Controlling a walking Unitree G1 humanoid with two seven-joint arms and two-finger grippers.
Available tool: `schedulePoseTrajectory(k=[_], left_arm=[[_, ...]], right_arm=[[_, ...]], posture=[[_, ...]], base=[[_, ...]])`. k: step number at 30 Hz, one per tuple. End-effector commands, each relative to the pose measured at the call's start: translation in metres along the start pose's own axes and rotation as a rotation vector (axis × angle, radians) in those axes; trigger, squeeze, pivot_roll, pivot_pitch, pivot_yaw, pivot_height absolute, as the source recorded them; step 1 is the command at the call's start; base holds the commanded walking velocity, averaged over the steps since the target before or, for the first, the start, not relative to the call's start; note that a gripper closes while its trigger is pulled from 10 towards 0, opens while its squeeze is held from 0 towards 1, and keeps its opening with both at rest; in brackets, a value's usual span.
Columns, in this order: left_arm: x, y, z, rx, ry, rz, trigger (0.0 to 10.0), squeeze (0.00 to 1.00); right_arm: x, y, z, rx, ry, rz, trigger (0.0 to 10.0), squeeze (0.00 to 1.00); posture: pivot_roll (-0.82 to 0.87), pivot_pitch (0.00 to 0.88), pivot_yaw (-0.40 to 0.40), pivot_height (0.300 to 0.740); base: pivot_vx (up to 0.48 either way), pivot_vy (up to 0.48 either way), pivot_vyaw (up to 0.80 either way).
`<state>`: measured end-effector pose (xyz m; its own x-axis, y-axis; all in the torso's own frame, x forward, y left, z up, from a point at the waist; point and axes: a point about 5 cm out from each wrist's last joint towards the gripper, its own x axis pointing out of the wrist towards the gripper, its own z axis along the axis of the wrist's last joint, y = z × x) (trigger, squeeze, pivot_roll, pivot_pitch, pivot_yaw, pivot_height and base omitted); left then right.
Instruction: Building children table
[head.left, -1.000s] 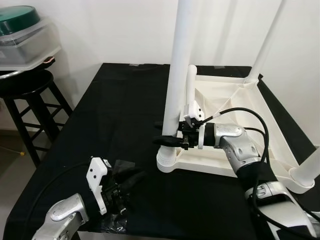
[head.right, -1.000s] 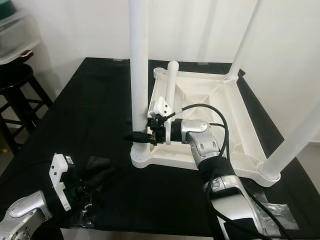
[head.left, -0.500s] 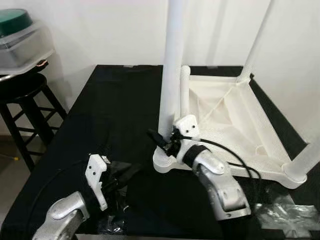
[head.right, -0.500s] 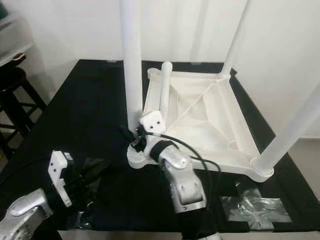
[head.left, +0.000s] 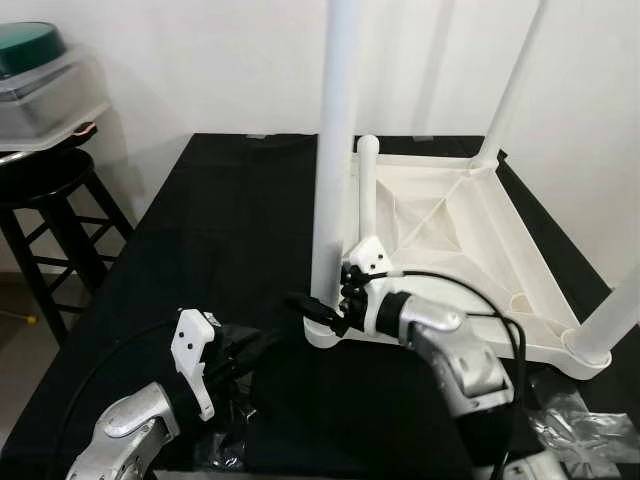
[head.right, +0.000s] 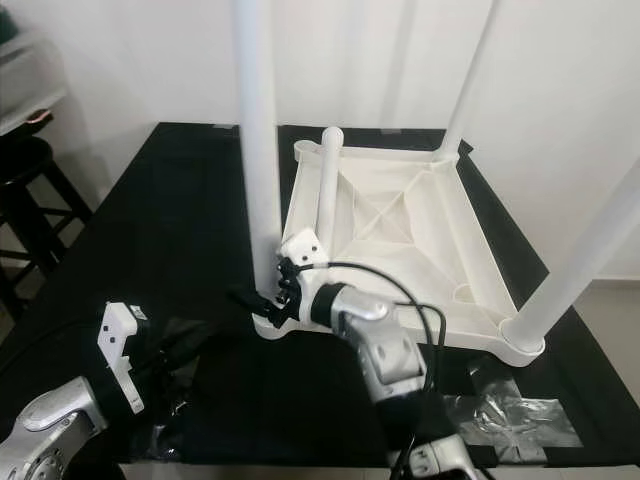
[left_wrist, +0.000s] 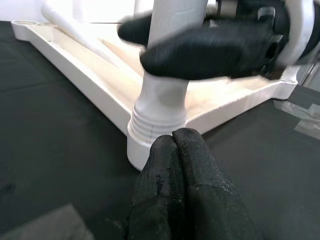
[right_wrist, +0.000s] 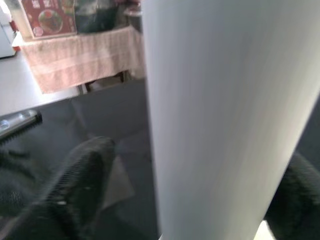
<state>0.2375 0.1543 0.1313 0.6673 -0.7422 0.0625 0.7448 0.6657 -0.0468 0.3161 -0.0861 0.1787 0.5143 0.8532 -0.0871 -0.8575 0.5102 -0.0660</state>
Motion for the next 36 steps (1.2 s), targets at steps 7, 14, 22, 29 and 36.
schedulePoseTrajectory(k=[7, 14, 22, 29, 36], left_arm=[[0.001, -0.002, -0.008, -0.015, 0.023, 0.005, 10.0, 0.00], [0.001, -0.004, -0.009, -0.013, 0.024, 0.004, 10.0, 0.00], [0.000, -0.004, -0.010, -0.012, 0.027, 0.001, 10.0, 0.00], [0.000, -0.005, -0.009, -0.012, 0.029, -0.004, 10.0, 0.00], [-0.001, -0.005, -0.007, -0.013, 0.023, -0.006, 10.0, 0.00]], right_arm=[[-0.007, -0.018, 0.022, -0.119, 0.031, 0.408, 10.0, 0.00], [-0.001, -0.031, 0.022, -0.078, 0.045, 0.434, 4.0, 0.00], [-0.003, -0.032, 0.017, -0.061, 0.045, 0.481, 0.0, 0.00], [-0.006, -0.034, 0.014, -0.076, 0.043, 0.441, 0.0, 0.00], [-0.006, -0.029, -0.009, -0.017, 0.023, -0.055, 0.0, 0.00]], posture=[[0.02, 0.036, -0.019, 0.740], [0.03, 0.033, -0.023, 0.740], [0.03, 0.033, -0.020, 0.740], [0.02, 0.036, -0.019, 0.740], [0.00, 0.063, -0.034, 0.740]], base=[[0.000, 0.000, 0.00], [0.000, 0.000, 0.00], [0.000, 0.000, 0.00], [0.000, 0.000, 0.00], [0.000, 0.000, 0.00]])
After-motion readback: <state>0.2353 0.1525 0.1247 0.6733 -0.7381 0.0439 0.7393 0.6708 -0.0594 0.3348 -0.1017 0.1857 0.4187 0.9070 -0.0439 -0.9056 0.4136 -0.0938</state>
